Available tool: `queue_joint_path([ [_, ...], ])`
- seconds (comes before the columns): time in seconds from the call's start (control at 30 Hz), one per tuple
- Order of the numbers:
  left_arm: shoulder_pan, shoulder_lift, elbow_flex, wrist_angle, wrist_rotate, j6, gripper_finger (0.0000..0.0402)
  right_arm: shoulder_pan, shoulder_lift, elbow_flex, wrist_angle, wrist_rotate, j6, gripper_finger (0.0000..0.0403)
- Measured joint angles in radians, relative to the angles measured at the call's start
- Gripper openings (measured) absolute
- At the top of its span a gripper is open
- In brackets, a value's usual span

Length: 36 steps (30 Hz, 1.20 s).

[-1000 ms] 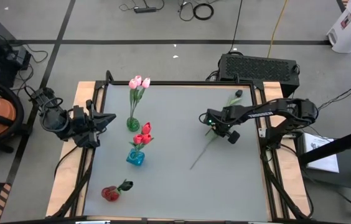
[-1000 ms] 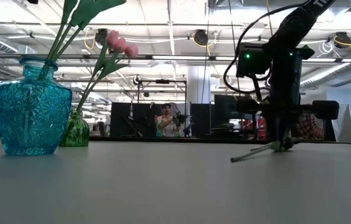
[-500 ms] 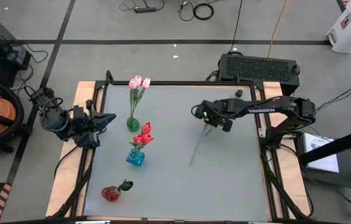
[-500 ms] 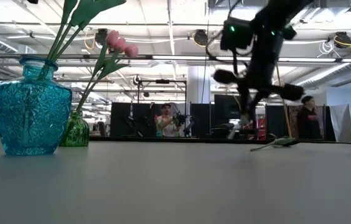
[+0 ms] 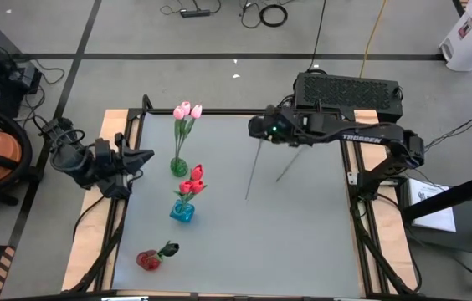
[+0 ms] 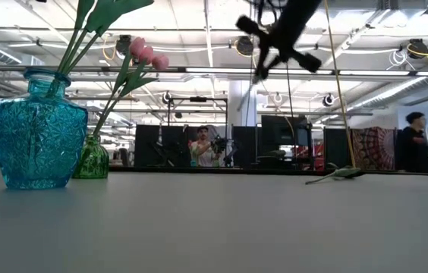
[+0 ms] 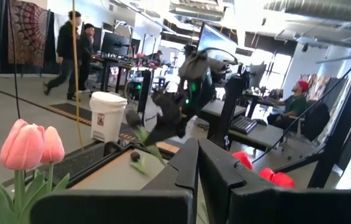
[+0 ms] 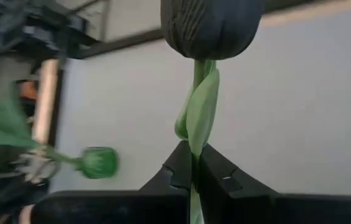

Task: Sort flowers into vase by color
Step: Put the bottom black flower into the red vase

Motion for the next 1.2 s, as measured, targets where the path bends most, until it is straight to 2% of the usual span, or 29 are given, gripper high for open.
queue_joint_path([
  [0.13,0.000,0.000,0.000,0.042,0.000,0.000,0.0017,-0.003,0.000,0.091,0.005,0.027,-0.109,0.0002],
  [0.47,0.000,0.000,0.012,0.113,-0.007,0.001,0.0018,-0.003,0.000,0.238,0.121,0.015,-0.490,0.0002],
  [0.6,0.000,0.000,0.032,0.113,0.004,0.030,0.0031,-0.003,0.000,0.277,0.181,-0.042,-0.631,0.0002],
  [0.77,0.000,0.000,0.053,0.114,0.006,0.056,0.0068,-0.003,0.000,0.306,0.297,-0.115,-0.790,0.0002],
  [0.9,0.006,0.000,0.069,0.114,-0.011,0.060,0.0092,-0.003,0.000,0.317,0.400,-0.157,-0.866,0.0002],
  [1.2,0.049,0.002,0.142,0.113,-0.001,0.063,0.0095,-0.003,0.000,0.318,0.574,-0.172,-0.944,0.0001],
])
